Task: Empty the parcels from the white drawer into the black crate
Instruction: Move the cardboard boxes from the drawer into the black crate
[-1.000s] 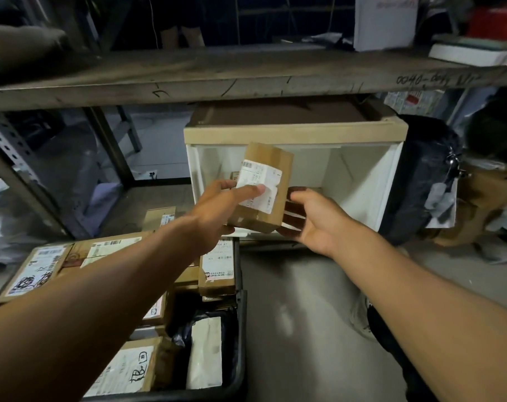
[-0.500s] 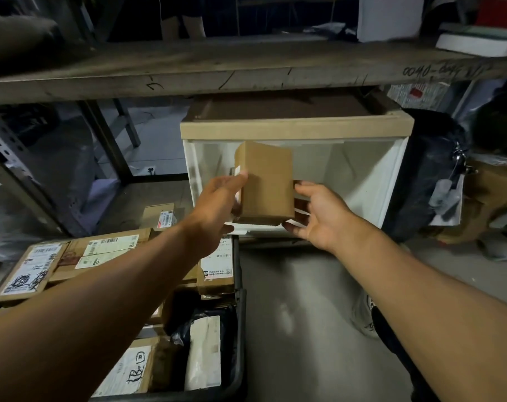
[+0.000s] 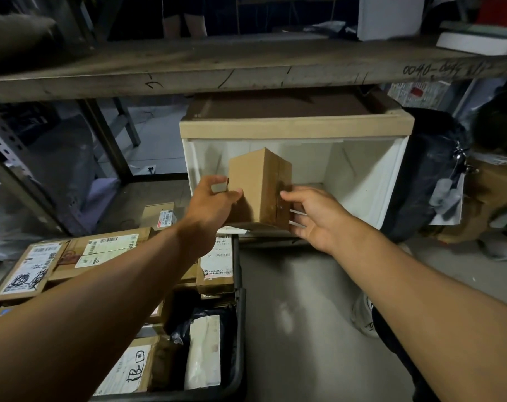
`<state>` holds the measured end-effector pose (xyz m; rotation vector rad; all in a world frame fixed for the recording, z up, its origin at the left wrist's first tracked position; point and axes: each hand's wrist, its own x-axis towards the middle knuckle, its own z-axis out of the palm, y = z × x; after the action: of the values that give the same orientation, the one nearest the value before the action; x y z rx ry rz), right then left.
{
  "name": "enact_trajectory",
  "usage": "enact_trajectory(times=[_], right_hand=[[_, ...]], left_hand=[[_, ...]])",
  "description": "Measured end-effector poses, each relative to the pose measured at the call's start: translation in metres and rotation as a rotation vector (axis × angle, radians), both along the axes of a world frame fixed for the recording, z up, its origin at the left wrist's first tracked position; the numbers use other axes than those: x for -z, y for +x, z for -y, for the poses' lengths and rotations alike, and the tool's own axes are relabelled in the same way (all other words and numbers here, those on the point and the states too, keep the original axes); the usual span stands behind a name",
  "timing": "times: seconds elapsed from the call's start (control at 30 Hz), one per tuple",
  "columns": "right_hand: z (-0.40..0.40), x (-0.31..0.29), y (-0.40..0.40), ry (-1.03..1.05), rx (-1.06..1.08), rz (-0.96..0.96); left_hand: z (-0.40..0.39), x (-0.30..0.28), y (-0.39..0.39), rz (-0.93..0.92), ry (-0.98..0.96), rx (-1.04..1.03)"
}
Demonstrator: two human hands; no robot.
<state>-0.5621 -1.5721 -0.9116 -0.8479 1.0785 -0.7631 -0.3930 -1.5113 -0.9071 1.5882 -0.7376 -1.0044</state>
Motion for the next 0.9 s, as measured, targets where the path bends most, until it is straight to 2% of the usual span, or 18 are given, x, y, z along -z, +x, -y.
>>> enact_trajectory(times=[0.1,0.2,0.33,0.47,0.73,0.9], right_hand=[[0.000,-0.003,-0.001,0.024,0.047,0.044],[0.000,-0.004,-0.001,-0.021,0.032,0.001],[-0.002,-0.005,-0.002,-0.014,-0.026,-0.027],[-0.003,-0.006,-0.004,0.074,-0.107,0.047],[0.005,-0.006,-0.005,0.023,-0.024,0.049],[0.004,-0.002,-0.003,-0.004,-0.023,0.034]], left_hand=[[-0.004,-0.006,-0.004,-0.008,0.040,0.060],[-0.006,-0.006,-0.004,-0.033,0.059,0.178],[-0.005,-0.003,-0.001,-0.129,0.028,0.193],[-0.003,-0.003,0.001,-0.222,0.016,0.192],[-0.003,0.002,0.007,-0.136,0.014,-0.018],[-0.009,-0.006,0.001,-0.113,0.089,0.155]])
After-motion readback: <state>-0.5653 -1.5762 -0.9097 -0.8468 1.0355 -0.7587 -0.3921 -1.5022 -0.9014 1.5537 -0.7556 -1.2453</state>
